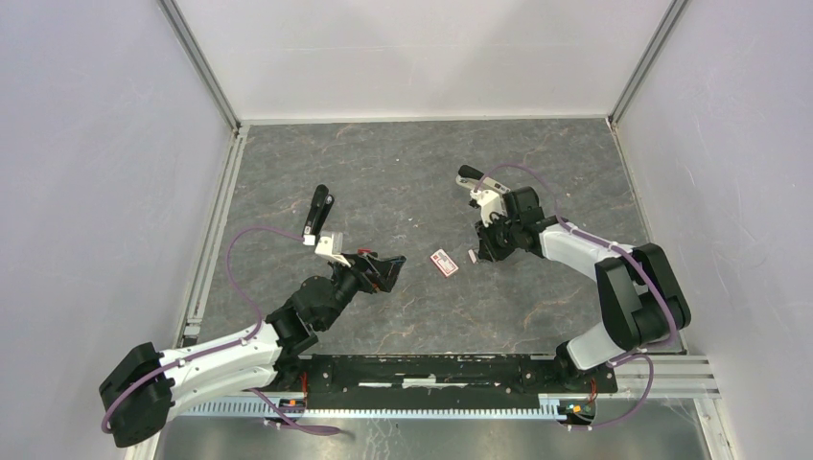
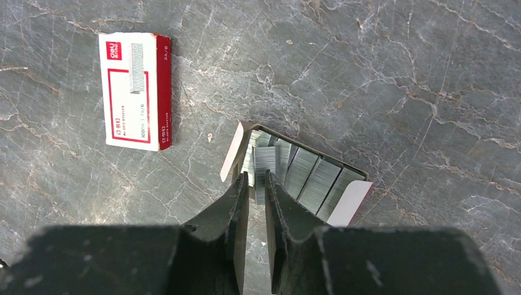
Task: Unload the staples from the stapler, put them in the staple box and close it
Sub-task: Adjust the staple in the staple box.
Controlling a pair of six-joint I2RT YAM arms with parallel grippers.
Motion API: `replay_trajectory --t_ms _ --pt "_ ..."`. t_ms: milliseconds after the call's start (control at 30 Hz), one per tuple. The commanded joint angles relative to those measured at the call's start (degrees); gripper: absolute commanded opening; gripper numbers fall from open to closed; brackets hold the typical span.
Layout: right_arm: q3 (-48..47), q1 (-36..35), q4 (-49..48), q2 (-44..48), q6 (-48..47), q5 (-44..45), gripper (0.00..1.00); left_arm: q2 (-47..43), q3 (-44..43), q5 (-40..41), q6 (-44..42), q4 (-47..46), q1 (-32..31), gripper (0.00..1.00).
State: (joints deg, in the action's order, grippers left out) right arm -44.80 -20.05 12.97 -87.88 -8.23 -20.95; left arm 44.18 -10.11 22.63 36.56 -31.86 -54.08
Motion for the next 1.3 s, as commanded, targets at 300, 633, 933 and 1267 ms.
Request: replay_trajectory --t_ms 300,633,933,1267 --pt "-1.5 -0.9 -1.4 0.9 0.2 -3.0 0.20 -0.7 0.2 2.2 2.3 -1.5 0.0 0.99" --pt "-0.9 -0.8 -1.0 2.4 -0.5 0.3 0.23 -0.4 0.1 2.2 2.3 -1.6 0.0 0.99" --pt "-1.1 -0.6 -0.4 2.3 -0.9 1.7 0.25 -0.2 -0.2 2.0 2.3 -1.6 0.0 0.99" --pt "1.5 -0.1 -0.8 7.7 -3.8 2.4 0.24 0.3 -0.4 1.8 2.3 -1.8 -0.1 0.99"
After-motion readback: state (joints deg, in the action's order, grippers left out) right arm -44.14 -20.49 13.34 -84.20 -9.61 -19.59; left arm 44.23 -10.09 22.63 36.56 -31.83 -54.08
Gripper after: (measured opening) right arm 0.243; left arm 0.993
